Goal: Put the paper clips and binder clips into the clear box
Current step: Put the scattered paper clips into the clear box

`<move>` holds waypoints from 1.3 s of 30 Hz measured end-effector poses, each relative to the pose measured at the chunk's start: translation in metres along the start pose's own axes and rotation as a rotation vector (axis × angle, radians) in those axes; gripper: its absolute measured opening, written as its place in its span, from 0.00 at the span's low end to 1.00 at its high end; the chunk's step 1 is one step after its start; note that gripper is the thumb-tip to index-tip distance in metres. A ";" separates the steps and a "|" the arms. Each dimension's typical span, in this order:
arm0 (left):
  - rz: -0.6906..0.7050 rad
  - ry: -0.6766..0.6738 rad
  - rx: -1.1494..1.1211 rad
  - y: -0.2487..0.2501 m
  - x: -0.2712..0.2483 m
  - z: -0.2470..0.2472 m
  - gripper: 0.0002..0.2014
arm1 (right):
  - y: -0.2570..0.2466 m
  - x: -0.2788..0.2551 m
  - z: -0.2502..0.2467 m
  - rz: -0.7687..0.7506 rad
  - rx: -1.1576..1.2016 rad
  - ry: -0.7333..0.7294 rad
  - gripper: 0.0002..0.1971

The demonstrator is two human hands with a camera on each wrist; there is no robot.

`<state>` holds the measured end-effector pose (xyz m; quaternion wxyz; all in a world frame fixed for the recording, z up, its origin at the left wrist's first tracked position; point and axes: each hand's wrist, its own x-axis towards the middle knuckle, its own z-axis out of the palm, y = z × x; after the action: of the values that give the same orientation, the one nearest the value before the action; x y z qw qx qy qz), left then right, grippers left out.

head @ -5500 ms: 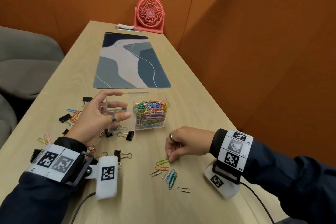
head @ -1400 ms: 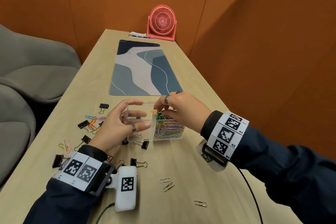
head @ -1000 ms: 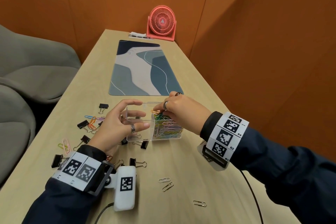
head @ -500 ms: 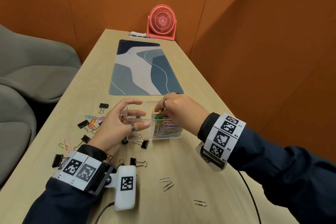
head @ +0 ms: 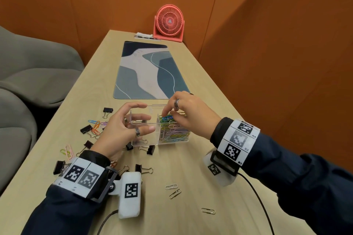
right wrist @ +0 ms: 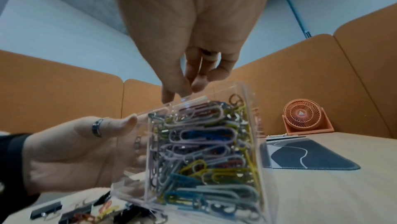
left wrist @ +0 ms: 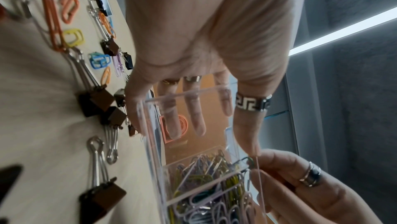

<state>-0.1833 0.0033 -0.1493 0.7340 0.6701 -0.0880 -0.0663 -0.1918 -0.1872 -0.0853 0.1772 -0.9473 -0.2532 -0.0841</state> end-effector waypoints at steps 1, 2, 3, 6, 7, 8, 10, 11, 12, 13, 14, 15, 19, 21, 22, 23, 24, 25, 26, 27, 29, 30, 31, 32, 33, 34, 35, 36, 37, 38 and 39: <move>0.000 -0.001 0.001 0.000 0.000 0.000 0.32 | 0.000 -0.001 0.001 -0.005 -0.016 -0.026 0.14; 0.001 -0.004 -0.001 0.000 0.000 0.000 0.32 | 0.000 -0.002 0.001 -0.016 -0.025 -0.038 0.16; 0.001 -0.005 -0.006 0.000 0.000 0.000 0.31 | 0.002 -0.004 0.001 -0.027 -0.031 -0.044 0.17; 0.002 -0.004 -0.013 0.001 0.000 0.000 0.29 | 0.008 -0.007 0.004 -0.053 -0.061 -0.054 0.17; 0.005 -0.003 -0.008 0.001 -0.001 0.000 0.29 | 0.010 -0.008 0.005 -0.073 -0.077 -0.046 0.17; 0.007 -0.003 -0.002 0.001 0.000 0.000 0.29 | 0.013 -0.009 0.006 -0.091 -0.095 -0.038 0.17; 0.007 -0.001 0.006 0.000 0.000 0.000 0.29 | 0.016 -0.010 0.008 -0.117 -0.146 -0.031 0.18; 0.007 -0.001 0.007 0.000 -0.001 0.000 0.29 | 0.017 -0.010 0.009 -0.134 -0.171 -0.029 0.19; 0.008 -0.002 0.010 0.000 -0.001 0.000 0.29 | 0.017 -0.011 0.009 -0.152 -0.180 -0.027 0.19; 0.009 -0.003 0.013 0.001 -0.001 0.000 0.29 | 0.017 -0.012 0.009 -0.155 -0.167 -0.022 0.19; 0.011 -0.004 0.017 0.001 -0.001 0.000 0.29 | 0.017 -0.012 0.007 -0.137 -0.131 -0.014 0.19; 0.014 -0.002 0.020 0.002 -0.001 -0.001 0.29 | 0.018 -0.014 0.005 -0.100 -0.081 0.002 0.19; 0.018 0.013 0.005 0.003 0.000 -0.003 0.28 | 0.023 -0.027 -0.006 0.055 0.126 0.116 0.07; 0.021 0.014 -0.008 0.003 0.000 -0.003 0.28 | 0.024 -0.040 -0.013 0.097 0.202 0.065 0.01; 0.024 0.014 -0.015 0.003 0.000 -0.003 0.28 | 0.024 -0.047 -0.015 0.113 0.225 -0.019 0.02; 0.026 0.015 -0.020 0.003 0.000 -0.003 0.28 | 0.024 -0.054 -0.016 0.125 0.233 -0.140 0.03; 0.029 0.017 -0.022 0.003 0.000 -0.003 0.27 | 0.023 -0.061 -0.016 0.133 0.227 -0.288 0.04; 0.029 0.018 -0.022 0.003 0.000 -0.003 0.27 | 0.022 -0.068 -0.014 0.137 0.208 -0.444 0.06; 0.028 0.018 -0.023 0.003 0.000 -0.003 0.27 | 0.021 -0.075 -0.010 0.139 0.188 -0.585 0.08; 0.028 0.018 -0.023 0.002 0.000 -0.003 0.27 | 0.019 -0.082 -0.005 0.150 0.169 -0.697 0.09; 0.028 0.015 -0.018 0.001 0.001 -0.003 0.27 | 0.014 -0.095 0.008 0.208 0.141 -0.817 0.13; 0.028 0.013 -0.014 0.001 0.001 -0.003 0.27 | 0.011 -0.099 0.013 0.233 0.127 -0.835 0.15; 0.029 0.012 -0.012 0.001 0.001 -0.004 0.27 | 0.010 -0.103 0.017 0.237 0.106 -0.836 0.15; 0.030 0.012 -0.011 0.001 0.001 -0.004 0.27 | 0.009 -0.104 0.020 0.227 0.084 -0.831 0.14; 0.029 0.012 -0.011 0.001 0.001 -0.004 0.27 | 0.008 -0.105 0.021 0.217 0.074 -0.827 0.13; 0.027 0.013 -0.013 0.001 0.001 -0.004 0.27 | 0.008 -0.104 0.021 0.210 0.077 -0.828 0.12; 0.026 0.014 -0.015 0.002 0.001 -0.003 0.27 | 0.008 -0.104 0.021 0.205 0.088 -0.832 0.10; 0.026 0.014 -0.016 0.002 0.000 -0.003 0.27 | 0.009 -0.104 0.021 0.202 0.100 -0.837 0.09; 0.025 0.016 -0.015 0.002 0.000 -0.003 0.27 | 0.009 -0.103 0.021 0.200 0.109 -0.844 0.08; 0.024 0.018 -0.013 0.003 0.000 -0.003 0.27 | 0.009 -0.103 0.021 0.196 0.110 -0.851 0.08; 0.023 0.020 -0.010 0.003 -0.001 -0.003 0.27 | 0.009 -0.103 0.021 0.192 0.110 -0.854 0.07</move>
<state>-0.1839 0.0063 -0.1462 0.7388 0.6661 -0.0881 -0.0516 -0.2740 -0.2330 -0.1333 0.1138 -0.9055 -0.2186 0.3454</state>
